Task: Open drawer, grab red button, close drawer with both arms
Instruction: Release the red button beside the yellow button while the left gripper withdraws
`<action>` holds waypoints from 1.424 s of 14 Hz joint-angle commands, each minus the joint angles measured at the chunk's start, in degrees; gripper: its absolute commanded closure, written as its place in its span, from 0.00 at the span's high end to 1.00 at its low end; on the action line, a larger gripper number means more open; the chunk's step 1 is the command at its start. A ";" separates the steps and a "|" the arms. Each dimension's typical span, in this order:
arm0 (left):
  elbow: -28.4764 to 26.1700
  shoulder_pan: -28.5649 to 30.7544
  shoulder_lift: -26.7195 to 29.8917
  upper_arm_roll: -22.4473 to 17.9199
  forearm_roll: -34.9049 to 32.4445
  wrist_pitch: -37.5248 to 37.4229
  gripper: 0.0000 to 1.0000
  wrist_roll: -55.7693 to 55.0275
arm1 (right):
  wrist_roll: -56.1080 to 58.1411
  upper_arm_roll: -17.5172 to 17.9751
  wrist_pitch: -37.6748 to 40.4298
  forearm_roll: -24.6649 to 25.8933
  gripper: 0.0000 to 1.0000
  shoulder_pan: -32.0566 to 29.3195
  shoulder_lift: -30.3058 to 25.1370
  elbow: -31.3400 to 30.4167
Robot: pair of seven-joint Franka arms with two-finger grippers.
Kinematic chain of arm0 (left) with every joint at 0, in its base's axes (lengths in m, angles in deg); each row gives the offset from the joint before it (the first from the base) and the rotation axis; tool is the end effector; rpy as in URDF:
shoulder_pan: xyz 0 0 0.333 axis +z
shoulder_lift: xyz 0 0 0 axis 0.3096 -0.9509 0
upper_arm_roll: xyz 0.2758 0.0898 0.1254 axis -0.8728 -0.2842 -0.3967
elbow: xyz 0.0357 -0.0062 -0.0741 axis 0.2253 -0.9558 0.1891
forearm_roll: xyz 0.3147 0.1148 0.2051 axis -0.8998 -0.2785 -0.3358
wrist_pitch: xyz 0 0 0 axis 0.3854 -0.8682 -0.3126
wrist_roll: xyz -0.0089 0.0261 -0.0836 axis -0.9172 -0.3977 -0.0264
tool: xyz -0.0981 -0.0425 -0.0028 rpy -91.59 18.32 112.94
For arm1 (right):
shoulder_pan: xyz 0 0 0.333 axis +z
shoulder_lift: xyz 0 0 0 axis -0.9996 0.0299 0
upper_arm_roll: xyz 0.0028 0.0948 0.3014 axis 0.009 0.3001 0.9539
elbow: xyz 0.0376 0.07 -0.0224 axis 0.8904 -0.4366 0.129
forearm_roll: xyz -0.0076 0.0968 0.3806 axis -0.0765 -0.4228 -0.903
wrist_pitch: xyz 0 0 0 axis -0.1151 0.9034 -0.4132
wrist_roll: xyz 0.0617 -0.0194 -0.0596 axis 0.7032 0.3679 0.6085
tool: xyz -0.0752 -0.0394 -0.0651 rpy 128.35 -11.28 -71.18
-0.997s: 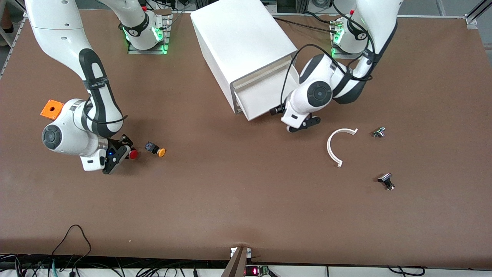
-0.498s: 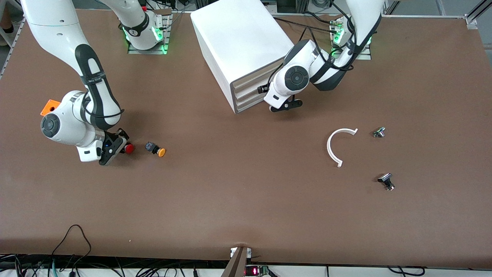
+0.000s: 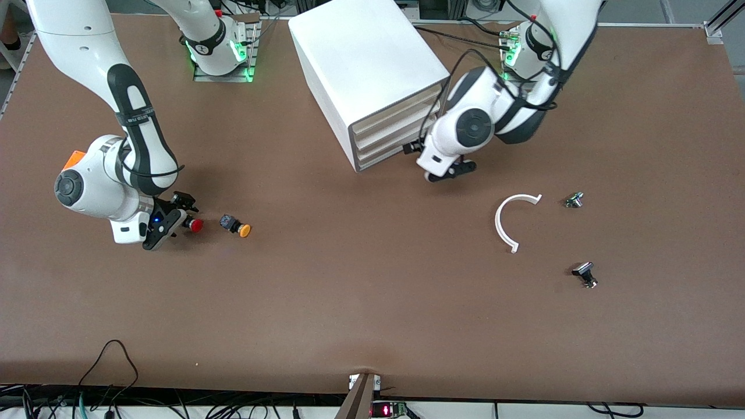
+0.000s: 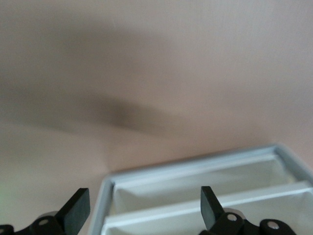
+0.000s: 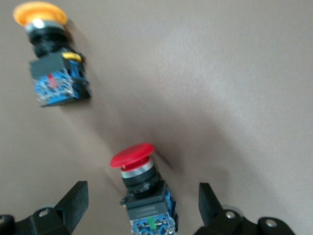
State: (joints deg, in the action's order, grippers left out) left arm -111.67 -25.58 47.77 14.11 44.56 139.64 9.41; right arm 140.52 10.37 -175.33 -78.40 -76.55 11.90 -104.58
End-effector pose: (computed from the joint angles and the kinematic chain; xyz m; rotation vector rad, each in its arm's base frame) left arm 0.4767 -0.3218 0.2919 2.9219 0.4911 -0.5670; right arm 0.6010 -0.0265 0.2054 -2.7063 -1.2479 0.0174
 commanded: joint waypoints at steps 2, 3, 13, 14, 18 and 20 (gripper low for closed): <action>1.67 5.42 5.83 -4.46 0.73 -1.00 0.99 11.40 | -2.74 0.66 9.24 -1.16 1.00 -0.74 -4.41 4.30; 2.03 6.30 7.59 -5.25 0.64 -1.08 0.99 16.39 | -5.55 1.01 11.79 -1.08 1.00 -0.74 -5.45 5.71; 16.26 9.91 18.41 -17.10 -14.83 -21.72 0.99 39.63 | -42.55 9.44 25.09 -1.34 1.00 -0.74 -9.06 16.62; 16.62 9.91 19.02 -17.82 -14.83 -23.31 0.99 40.25 | -45.45 9.88 25.09 -1.25 1.00 -0.74 -9.85 16.62; 21.10 9.91 19.03 -18.26 -14.83 -28.86 0.99 38.86 | -50.93 10.15 29.47 1.11 1.00 -0.66 -14.85 16.62; 21.19 9.91 18.94 -18.26 -14.57 -28.86 0.99 38.77 | -50.84 9.71 31.94 7.59 1.00 -0.74 -17.14 16.71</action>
State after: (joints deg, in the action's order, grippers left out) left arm -92.01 -15.37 67.24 -4.16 30.93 112.22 48.07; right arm 90.84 19.99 -146.04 -75.22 -76.70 -2.21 -87.53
